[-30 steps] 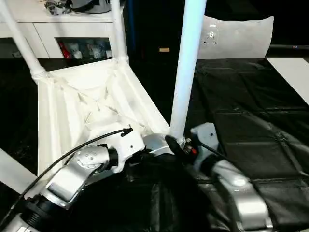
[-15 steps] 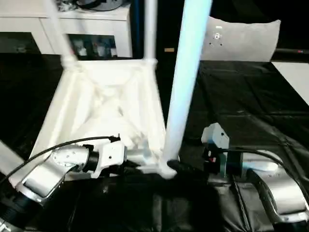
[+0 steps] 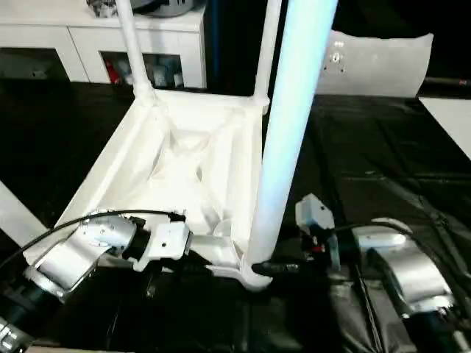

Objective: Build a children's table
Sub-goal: Rotate leg to tighten

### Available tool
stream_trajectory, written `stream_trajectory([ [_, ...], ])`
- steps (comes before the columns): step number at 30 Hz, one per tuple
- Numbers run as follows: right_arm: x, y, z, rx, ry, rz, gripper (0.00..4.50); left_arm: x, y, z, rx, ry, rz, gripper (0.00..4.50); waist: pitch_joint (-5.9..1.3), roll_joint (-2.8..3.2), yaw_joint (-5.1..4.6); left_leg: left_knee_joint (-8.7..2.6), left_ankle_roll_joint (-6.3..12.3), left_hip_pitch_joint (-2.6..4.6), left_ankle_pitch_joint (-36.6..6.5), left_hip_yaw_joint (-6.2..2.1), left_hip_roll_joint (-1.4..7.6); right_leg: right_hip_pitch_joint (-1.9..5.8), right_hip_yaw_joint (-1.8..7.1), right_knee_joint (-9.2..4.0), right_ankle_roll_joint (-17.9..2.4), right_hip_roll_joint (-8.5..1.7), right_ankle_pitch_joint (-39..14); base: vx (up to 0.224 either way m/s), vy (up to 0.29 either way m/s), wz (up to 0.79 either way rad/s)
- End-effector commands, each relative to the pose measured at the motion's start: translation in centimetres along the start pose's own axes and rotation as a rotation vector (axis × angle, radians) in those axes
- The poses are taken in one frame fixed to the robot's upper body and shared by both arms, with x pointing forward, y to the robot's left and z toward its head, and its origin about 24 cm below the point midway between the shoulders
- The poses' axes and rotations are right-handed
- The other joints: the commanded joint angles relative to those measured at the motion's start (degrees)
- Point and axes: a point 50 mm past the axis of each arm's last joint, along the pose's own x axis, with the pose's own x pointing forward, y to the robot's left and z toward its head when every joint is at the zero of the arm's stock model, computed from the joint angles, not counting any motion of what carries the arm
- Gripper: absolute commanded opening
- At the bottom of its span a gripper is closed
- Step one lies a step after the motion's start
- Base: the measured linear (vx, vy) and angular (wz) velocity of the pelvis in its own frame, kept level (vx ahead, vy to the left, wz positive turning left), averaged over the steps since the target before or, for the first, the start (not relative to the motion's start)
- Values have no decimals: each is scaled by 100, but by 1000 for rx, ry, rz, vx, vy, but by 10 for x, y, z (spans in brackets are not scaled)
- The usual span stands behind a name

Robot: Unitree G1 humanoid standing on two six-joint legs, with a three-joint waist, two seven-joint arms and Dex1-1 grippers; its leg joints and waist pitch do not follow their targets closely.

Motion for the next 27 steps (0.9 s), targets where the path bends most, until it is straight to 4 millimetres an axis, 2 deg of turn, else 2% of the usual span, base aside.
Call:
stream_trajectory([
  [1,2,-1,3,-13,-5,22,275,5,-3,3,42,19,-78,0,-347,-80,-4,-353,729,-67,213,-18,310,313,265,-289,-1717,-477,134,0,0,0],
  [3,4,-1,2,-5,-8,34,259,5,-3,2,42,21,-79,0,-344,-81,-1,-352,715,-73,185,-17,311,315,267,-290,-1713,-479,103,0,0,0],
  [4,4,-1,2,5,-12,40,254,5,-2,2,42,23,-80,0,-342,-104,-3,-352,706,-73,170,-13,309,316,266,-294,-1696,-473,67,0,0,0],
  [5,5,0,2,13,-18,46,233,5,-2,1,44,28,-79,0,-337,-103,5,-355,693,-73,146,-13,302,317,270,-300,-1677,-476,-20,0,0,0],
  [8,6,1,0,33,-32,54,215,4,-2,-1,43,39,-77,0,-340,-100,13,-354,636,-70,101,-13,306,312,270,-302,-1638,-476,-120,0,0,0],
  [14,13,8,0,93,-112,25,204,3,-2,-5,-26,41,-19,0,-321,-86,23,-372,533,-67,-14,-17,312,303,280,-325,-1575,-476,-255,0,0,0],
  [17,29,14,2,108,-150,-55,204,9,-4,-3,-89,9,50,0,-302,-68,3,-396,389,-72,-140,-18,316,301,290,-352,-1475,-472,-495,0,0,0],
  [18,42,13,2,122,-161,-186,204,16,-3,2,-145,-35,124,0,-288,-36,-5,-406,339,-73,-178,-27,307,291,288,-357,-1463,-470,-584,0,0,0],
  [19,46,11,2,130,-162,-239,204,19,-3,4,-164,-50,151,0,-267,-47,-27,-422,226,-73,-332,-16,293,276,285,-399,-1379,-455,-854,0,0,0],
  [20,46,11,2,131,-162,-244,203,19,-3,4,-166,-51,153,0,-244,-72,-61,-461,123,-96,-553,-36,254,307,267,-455,-1175,-455,-1474,0,0,0],
  [21,46,11,2,131,-162,-244,201,19,-3,4,-166,-51,153,0,-239,-72,-96,-468,64,-81,-737,-43,244,294,271,-509,-953,-463,-2054,0,0,0],
  [22,56,8,2,158,-181,-363,201,27,-2,10,-210,-80,215,0,-215,-19,-146,-477,33,-76,-865,-47,253,251,289,-531,-885,-455,-2241,0,0,0],
  [23,56,8,2,159,-182,-375,201,28,-2,11,-214,-83,221,0,-215,-19,-146,-477,33,-76,-865,-47,253,251,289,-531,-885,-455,-2241,0,0,0],
  [25,68,4,1,188,-181,-535,199,41,0,20,-272,-116,306,0,-204,-46,-249,-490,-33,-100,-910,-51,241,240,287,-564,-767,-431,-2379,0,0,0],
  [26,69,4,1,193,-181,-556,198,43,0,21,-279,-120,316,0,-195,-62,-280,-484,-18,-86,-932,-45,218,212,289,-596,-682,-421,-2531,0,0,0],
  [27,72,2,1,222,-187,-626,197,48,1,25,-306,-132,346,0,-199,-49,-293,-489,-27,-92,-917,-57,215,219,288,-587,-672,-426,-2554,0,0,0],
])
